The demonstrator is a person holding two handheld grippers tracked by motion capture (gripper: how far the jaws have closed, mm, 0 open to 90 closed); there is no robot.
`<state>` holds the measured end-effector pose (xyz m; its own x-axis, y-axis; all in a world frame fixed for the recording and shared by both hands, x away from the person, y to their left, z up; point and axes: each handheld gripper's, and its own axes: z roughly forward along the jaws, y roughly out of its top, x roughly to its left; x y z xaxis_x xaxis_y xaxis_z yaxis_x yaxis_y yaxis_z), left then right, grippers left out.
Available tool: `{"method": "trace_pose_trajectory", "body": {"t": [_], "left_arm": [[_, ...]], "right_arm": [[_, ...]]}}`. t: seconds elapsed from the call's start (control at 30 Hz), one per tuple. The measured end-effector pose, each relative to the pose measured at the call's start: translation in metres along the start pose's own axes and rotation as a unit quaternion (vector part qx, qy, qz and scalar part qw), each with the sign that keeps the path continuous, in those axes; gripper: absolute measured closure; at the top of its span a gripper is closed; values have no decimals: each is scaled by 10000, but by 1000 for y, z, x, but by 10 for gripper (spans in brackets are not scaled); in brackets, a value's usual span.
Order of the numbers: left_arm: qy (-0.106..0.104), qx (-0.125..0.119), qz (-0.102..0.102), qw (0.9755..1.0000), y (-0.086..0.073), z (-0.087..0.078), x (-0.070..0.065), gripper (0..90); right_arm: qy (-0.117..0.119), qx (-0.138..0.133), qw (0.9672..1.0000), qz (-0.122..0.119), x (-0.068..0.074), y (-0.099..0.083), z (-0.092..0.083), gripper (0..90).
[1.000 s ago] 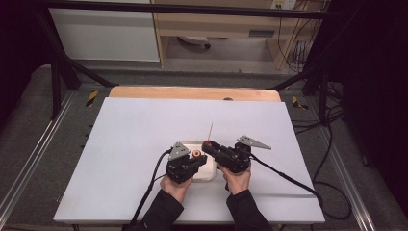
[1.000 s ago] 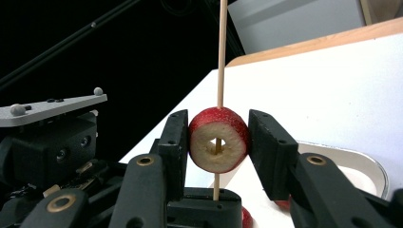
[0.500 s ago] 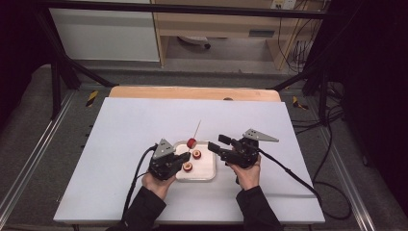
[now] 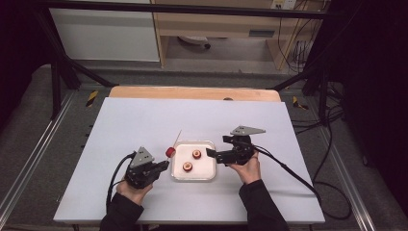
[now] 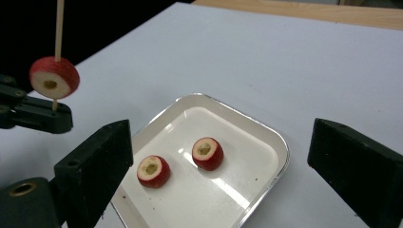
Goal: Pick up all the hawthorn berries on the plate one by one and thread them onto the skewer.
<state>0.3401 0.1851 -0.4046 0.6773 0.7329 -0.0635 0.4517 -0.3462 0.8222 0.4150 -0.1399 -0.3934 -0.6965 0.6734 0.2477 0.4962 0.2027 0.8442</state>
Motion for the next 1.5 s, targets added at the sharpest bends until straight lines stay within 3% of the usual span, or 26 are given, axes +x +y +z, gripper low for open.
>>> {"method": "trace_pose_trajectory", "body": {"t": [0.23, 0.33, 0.53, 0.73, 0.93, 1.27, 1.5], "left_arm": [[72, 68, -147, 9998, -15, -6, 14, 885], [92, 78, -186, 9998, -17, -7, 17, 885], [107, 120, -195, 9997, -20, -9, 20, 884], [153, 136, -223, 9995, -22, -12, 25, 885], [167, 224, -175, 9995, -23, -10, 25, 885], [137, 233, -183, 9995, -22, -10, 26, 884], [123, 238, -190, 9995, -22, -9, 26, 885]], "right_arm": [[-30, 646, 9975, -290, 6, 6, 24, 129], [-150, 987, 9938, -492, 10, 8, 35, 153], [-209, 1405, 9894, -293, 14, 14, 50, 200], [-158, 1552, 9871, -360, 17, 16, 58, 278], [-255, 1867, 9796, -701, 21, 19, 66, 340], [-438, 2266, 9727, -223, 23, 25, 84, 384], [-496, 2422, 9682, -378, 22, 24, 93, 422]]}}
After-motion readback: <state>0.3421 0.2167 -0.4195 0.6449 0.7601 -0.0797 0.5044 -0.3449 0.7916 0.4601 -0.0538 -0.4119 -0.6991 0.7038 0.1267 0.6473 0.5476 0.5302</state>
